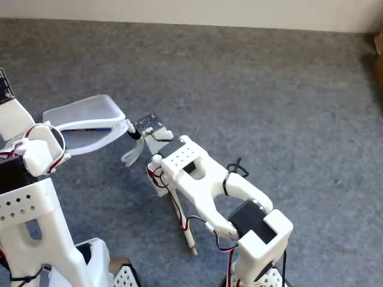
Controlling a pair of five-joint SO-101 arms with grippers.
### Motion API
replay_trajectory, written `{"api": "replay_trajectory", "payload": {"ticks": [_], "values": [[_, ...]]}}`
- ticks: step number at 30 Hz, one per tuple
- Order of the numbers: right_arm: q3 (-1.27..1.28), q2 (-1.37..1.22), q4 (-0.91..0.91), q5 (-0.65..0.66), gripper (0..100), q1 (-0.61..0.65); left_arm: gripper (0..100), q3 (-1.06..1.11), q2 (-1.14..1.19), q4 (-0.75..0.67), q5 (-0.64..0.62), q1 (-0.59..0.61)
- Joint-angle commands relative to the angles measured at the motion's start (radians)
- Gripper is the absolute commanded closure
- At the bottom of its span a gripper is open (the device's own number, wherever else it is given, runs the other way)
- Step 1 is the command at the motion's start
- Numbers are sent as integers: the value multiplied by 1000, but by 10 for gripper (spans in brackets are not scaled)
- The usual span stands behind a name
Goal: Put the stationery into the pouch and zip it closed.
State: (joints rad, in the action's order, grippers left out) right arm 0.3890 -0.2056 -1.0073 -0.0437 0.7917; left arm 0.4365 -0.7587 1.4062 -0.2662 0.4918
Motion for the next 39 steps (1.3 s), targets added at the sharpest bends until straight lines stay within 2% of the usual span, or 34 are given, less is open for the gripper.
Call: {"api": "replay_trajectory", "payload": {"ticks": [1,7,12,19,27,39], "values": [[15,-10,-36,12,950,45,992,-2,-2,-26,8,15],[16,-5,-42,14,951,50,992,-2,-2,-23,8,15],[8,-2,-156,14,995,50,992,-1,-2,-23,8,15],[8,21,-166,12,994,53,992,16,-2,-29,8,15],[73,308,-196,15,994,50,992,12,-2,-29,5,13],[188,730,-194,11,994,50,992,10,-2,-28,5,-64]]}}
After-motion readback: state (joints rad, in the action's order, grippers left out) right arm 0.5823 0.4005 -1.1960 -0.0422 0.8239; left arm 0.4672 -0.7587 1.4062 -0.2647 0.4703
